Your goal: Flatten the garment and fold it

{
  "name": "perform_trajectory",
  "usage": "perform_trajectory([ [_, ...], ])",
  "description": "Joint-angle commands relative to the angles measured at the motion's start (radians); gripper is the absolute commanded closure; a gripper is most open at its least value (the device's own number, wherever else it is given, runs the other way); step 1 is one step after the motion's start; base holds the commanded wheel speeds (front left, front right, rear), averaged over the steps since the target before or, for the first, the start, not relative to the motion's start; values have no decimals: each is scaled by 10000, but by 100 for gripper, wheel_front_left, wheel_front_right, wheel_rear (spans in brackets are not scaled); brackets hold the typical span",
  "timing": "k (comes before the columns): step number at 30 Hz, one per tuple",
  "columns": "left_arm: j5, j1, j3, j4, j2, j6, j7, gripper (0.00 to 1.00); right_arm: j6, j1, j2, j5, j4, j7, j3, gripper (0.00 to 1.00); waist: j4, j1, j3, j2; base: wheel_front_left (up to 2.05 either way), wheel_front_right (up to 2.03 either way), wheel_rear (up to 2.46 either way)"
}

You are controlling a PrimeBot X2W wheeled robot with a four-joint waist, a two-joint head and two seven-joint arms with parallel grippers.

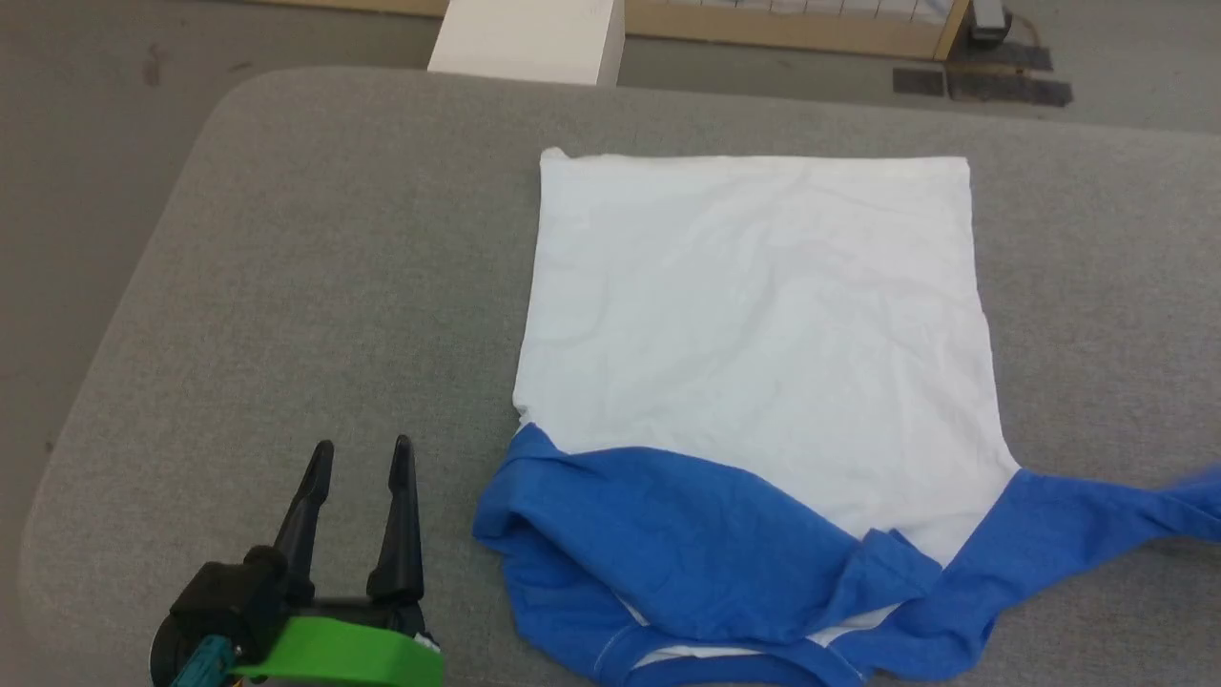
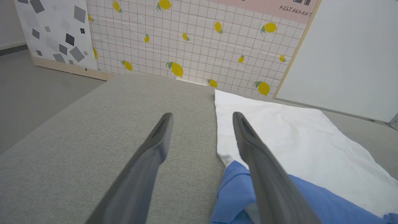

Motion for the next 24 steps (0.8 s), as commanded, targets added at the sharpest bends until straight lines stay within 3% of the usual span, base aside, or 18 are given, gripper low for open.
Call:
perform_trajectory([
  [1, -46, 173, 72, -59, 90, 86, 40, 0, -15, 174, -22, 78, -39, -106, -52, 100, -160, 1, -498, 0, 0, 0, 0],
  [10, -190, 634, 102, -146, 187, 165, 151, 0, -15, 623, 147, 484, -590, -448, 910, 100, -232, 1, -1355, 0, 0, 0, 0],
  [24, -305, 1008, 136, -342, 348, 237, 227, 0, -15, 337, 444, 1694, -3351, 70, 4896, 100, 276, 1, -1734, 0, 0, 0, 0],
])
